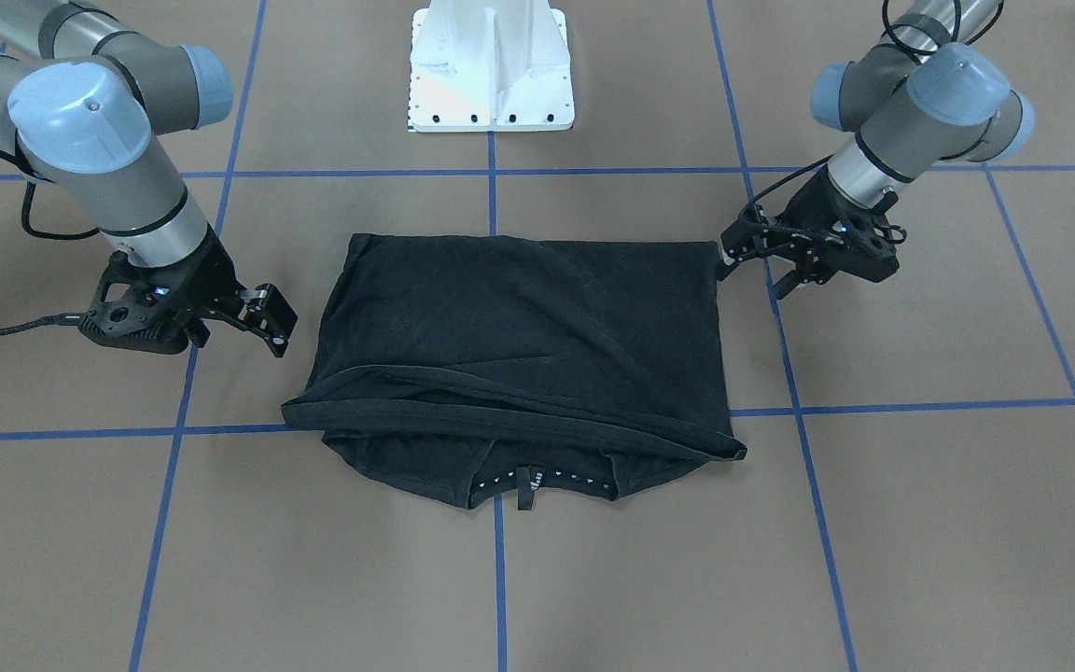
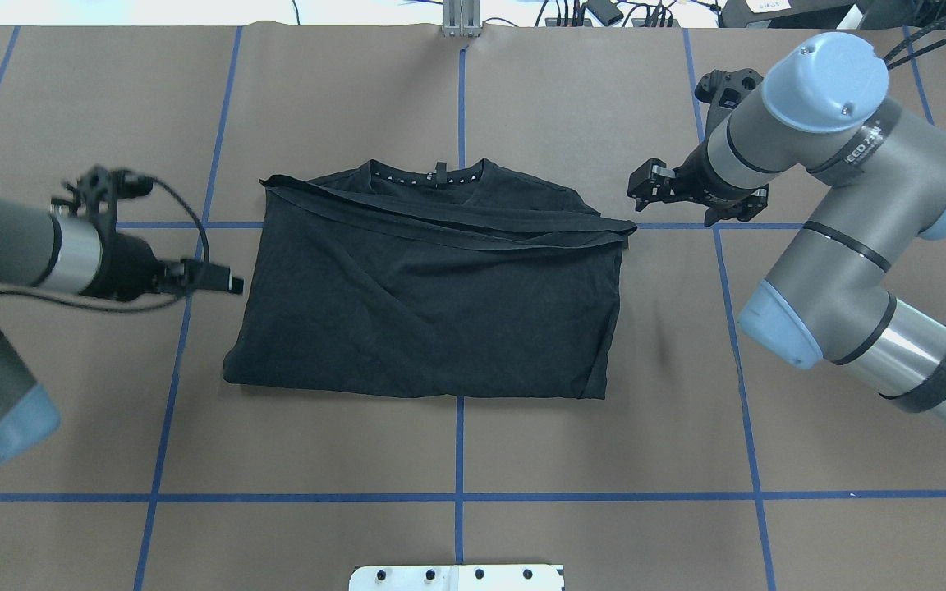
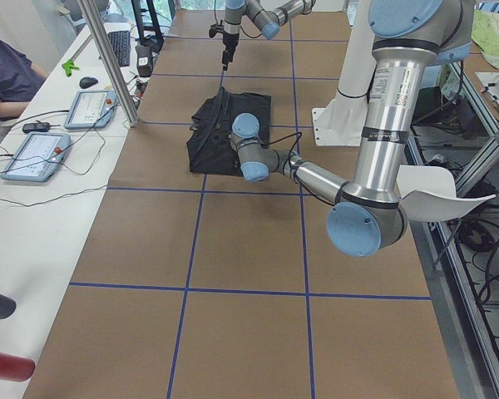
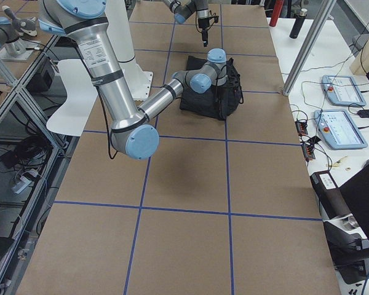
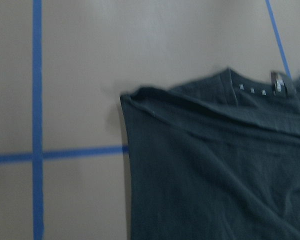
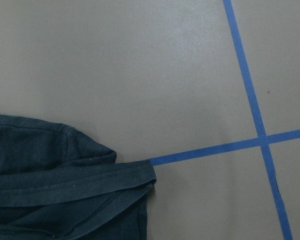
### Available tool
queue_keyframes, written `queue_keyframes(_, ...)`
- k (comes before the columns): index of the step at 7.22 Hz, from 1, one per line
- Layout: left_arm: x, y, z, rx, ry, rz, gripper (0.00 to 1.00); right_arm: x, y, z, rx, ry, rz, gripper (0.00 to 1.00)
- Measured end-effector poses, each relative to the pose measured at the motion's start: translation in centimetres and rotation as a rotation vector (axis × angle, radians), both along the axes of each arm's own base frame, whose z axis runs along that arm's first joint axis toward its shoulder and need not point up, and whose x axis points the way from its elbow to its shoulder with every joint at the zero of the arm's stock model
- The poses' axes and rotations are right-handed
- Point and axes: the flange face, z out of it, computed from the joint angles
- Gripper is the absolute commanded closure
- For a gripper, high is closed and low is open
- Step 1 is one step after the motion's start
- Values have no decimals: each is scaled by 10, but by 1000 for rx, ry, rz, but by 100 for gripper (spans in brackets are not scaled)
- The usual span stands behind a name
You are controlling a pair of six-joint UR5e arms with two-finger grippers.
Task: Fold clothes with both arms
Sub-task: 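Lower the left gripper to the folded shirt's side edge nearest it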
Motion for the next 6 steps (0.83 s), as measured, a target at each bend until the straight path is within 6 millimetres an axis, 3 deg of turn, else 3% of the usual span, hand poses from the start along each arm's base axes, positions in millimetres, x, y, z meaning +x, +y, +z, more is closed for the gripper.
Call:
queue_keyframes(2,38,59,17,-39,27,20,0,3,3,0,6,-2,-4,0)
queue_keyframes(4,48,76,25,-54,22,30,3,3,4,-1,8,-2,-4,0)
queue_keyframes(6,51,77,28,-60,17,35,15,3,4,-1,9,-3,-4,0)
